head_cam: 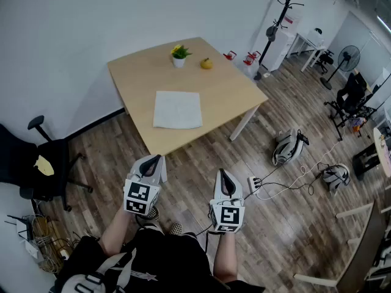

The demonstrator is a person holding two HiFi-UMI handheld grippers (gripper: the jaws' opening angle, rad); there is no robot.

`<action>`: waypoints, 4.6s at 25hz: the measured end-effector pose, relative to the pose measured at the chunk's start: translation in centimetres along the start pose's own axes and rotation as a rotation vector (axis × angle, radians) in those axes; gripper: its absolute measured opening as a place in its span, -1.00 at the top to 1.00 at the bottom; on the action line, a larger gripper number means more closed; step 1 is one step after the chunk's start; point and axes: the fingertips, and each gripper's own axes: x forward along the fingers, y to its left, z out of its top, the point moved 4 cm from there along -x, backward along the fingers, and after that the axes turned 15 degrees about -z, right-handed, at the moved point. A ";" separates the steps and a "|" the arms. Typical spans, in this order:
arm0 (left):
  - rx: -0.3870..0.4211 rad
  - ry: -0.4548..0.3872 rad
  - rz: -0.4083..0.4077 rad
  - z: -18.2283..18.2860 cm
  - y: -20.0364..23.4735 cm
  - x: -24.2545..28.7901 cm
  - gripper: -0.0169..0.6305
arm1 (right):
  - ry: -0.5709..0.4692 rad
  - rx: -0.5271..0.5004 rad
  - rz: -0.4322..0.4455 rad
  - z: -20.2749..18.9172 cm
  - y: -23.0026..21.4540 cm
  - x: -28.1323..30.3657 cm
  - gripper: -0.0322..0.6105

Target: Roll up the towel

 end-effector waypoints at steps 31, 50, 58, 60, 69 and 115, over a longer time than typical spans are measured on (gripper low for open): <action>-0.050 0.098 0.033 -1.8 7.7 11.3 0.92 | 0.092 0.010 0.045 -4.6 -1.6 13.4 0.89; -0.223 0.305 0.009 -11.2 21.0 22.6 0.92 | 0.334 -0.033 0.166 -14.6 3.9 32.1 0.89; -0.182 0.426 -0.038 -14.9 24.1 24.0 0.91 | 0.377 -0.166 0.257 -18.0 5.7 34.5 0.88; -0.130 0.491 -0.076 -15.9 24.3 24.3 0.91 | 0.389 -0.250 0.285 -19.1 5.8 34.6 0.88; 0.239 0.808 -0.262 -19.4 24.9 25.2 0.55 | 0.384 -0.746 0.527 -23.7 7.2 35.3 0.57; 0.400 1.117 -0.528 -25.9 23.6 25.3 0.85 | 0.564 -1.122 0.807 -32.7 5.6 35.4 0.82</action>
